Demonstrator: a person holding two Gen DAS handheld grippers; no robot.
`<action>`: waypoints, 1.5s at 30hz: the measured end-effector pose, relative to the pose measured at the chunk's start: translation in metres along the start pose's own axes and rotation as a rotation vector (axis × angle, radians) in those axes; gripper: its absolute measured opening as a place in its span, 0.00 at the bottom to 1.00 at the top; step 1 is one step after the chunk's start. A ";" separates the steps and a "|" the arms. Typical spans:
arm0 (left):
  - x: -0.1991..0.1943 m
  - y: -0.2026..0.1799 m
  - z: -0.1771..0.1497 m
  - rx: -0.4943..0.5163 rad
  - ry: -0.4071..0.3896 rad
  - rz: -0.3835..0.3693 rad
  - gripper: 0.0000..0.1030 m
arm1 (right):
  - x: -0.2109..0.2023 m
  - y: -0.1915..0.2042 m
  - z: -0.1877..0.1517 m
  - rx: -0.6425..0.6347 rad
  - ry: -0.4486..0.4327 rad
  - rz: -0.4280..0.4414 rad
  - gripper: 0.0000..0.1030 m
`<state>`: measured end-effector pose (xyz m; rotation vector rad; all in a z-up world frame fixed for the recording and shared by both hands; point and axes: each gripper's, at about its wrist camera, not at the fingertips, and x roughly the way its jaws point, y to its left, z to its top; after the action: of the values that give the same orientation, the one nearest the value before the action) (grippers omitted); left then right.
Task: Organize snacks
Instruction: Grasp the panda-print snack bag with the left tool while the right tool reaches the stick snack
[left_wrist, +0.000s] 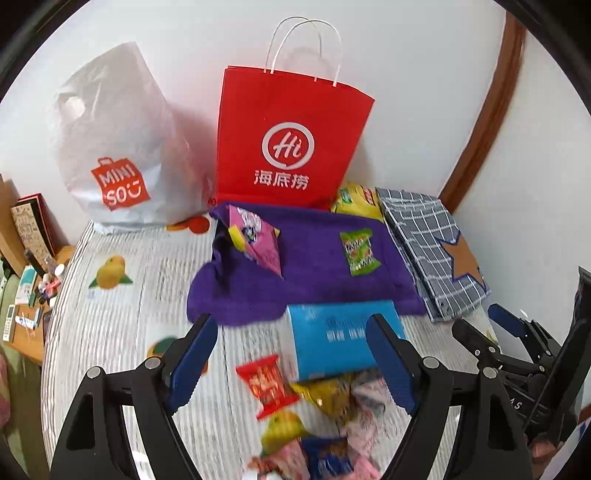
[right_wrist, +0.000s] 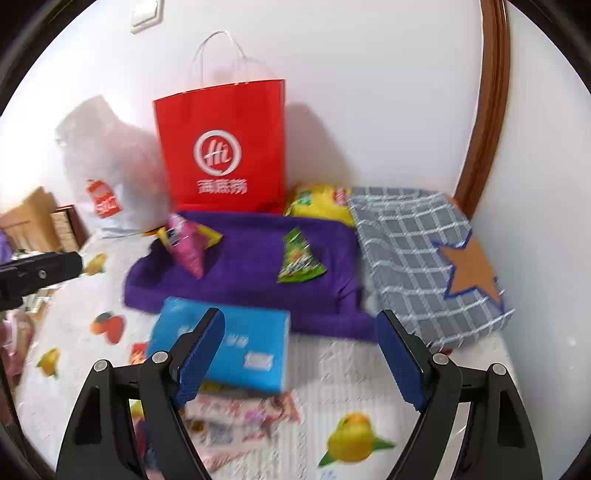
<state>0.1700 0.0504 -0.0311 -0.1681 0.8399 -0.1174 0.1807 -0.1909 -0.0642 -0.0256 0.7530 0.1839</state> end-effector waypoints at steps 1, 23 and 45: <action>-0.002 0.000 -0.005 0.001 -0.001 0.003 0.79 | -0.003 -0.002 -0.005 0.013 0.004 0.011 0.81; 0.015 0.017 -0.109 -0.003 0.100 0.011 0.79 | -0.002 0.006 -0.097 0.040 0.091 0.096 0.73; 0.056 0.043 -0.125 -0.003 0.161 -0.035 0.57 | 0.048 0.013 -0.099 -0.003 0.122 0.141 0.73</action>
<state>0.1146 0.0707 -0.1624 -0.1781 0.9982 -0.1639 0.1460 -0.1790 -0.1686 0.0137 0.8772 0.3201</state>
